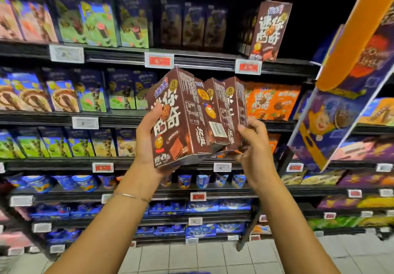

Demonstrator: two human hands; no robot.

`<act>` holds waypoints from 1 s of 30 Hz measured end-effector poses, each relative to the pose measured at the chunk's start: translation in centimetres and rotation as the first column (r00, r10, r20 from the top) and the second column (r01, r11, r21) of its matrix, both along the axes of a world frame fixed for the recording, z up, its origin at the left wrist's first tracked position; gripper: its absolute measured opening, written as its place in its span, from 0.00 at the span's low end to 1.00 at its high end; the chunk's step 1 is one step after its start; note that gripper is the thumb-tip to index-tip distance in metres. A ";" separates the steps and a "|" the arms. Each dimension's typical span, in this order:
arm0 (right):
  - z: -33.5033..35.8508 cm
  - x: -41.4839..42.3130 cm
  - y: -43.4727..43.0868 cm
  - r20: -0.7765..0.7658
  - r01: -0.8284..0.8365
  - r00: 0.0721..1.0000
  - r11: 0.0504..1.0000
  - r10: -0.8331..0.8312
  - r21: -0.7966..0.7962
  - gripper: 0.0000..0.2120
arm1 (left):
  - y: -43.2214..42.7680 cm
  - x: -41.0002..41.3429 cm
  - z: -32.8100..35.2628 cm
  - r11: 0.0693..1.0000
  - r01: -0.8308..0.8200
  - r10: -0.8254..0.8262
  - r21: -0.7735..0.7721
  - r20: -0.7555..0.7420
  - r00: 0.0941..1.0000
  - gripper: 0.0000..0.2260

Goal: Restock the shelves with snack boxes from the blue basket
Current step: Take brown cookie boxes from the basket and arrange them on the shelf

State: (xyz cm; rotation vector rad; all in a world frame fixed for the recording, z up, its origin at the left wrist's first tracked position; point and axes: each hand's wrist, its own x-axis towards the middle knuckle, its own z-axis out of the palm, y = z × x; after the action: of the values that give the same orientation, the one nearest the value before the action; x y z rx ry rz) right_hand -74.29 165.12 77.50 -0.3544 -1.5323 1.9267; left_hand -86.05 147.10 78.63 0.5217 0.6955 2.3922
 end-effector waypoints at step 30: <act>14.9 -7.3 26.2 -0.141 0.639 0.719 0.569 -0.681 0.518 0.24 | 20.4 0.8 8.7 1.000 0.012 -0.005 0.029 -0.233 0.972 0.25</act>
State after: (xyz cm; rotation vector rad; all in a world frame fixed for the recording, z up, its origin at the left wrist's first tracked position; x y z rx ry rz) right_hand -81.57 191.27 92.39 -0.6452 -1.5960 0.8499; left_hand -85.25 167.50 87.36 0.8270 0.7564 2.3584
